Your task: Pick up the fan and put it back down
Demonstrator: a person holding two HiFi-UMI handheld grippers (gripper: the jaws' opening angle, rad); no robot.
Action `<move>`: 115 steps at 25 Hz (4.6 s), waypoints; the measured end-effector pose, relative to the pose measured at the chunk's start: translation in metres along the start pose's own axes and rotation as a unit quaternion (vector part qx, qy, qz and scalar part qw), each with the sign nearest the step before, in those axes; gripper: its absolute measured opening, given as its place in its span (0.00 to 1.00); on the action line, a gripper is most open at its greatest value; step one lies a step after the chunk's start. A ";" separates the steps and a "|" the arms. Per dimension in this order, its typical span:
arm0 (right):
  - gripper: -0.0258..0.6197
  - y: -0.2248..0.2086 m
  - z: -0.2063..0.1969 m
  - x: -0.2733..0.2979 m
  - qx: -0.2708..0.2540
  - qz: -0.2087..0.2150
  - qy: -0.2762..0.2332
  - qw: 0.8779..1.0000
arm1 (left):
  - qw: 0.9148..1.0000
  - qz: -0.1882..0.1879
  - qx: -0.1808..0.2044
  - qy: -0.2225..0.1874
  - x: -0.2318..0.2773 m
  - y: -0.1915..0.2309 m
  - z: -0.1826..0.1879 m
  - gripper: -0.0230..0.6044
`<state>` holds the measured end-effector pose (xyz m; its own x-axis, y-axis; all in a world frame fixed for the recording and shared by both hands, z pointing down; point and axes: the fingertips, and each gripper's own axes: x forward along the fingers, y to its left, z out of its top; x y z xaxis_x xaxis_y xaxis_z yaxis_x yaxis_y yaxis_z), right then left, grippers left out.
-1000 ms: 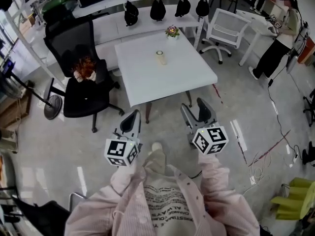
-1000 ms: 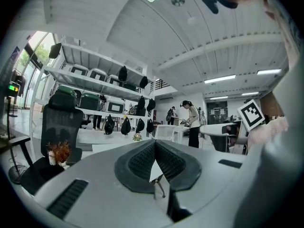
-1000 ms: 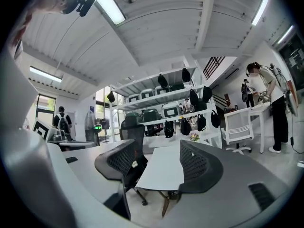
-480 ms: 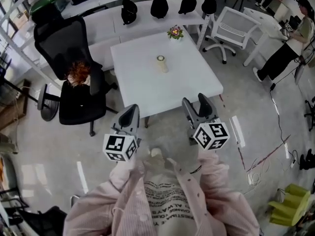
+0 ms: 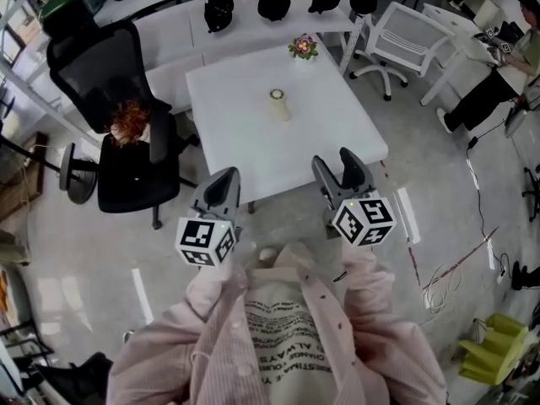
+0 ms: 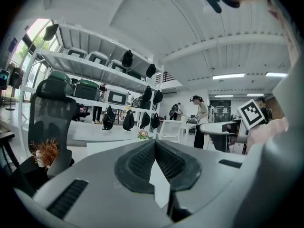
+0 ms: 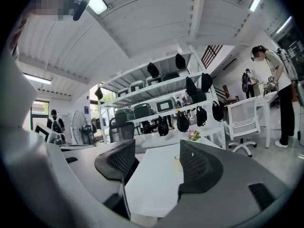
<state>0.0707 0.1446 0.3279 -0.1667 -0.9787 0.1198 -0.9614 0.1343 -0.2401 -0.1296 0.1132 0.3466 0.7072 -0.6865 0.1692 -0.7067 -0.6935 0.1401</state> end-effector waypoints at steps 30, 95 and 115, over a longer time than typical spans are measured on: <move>0.44 -0.113 -0.079 0.258 0.020 0.064 0.180 0.981 | 0.989 0.042 -0.094 0.103 0.224 0.091 -0.062 0.04; 0.34 -0.148 -0.267 0.379 -0.080 -0.066 0.448 0.888 | 0.962 0.019 -0.169 0.212 0.322 0.139 -0.181 0.04; 0.33 -0.125 -0.227 0.355 -0.019 -0.010 0.375 0.927 | 0.972 0.021 -0.149 0.183 0.300 0.130 -0.150 0.04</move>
<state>0.0818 -0.1846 0.6196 -0.2404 -0.5998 0.7631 -0.9706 0.1375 -0.1977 -0.0119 -0.1499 0.5620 0.6610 -0.5514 0.5089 -0.7483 -0.5347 0.3926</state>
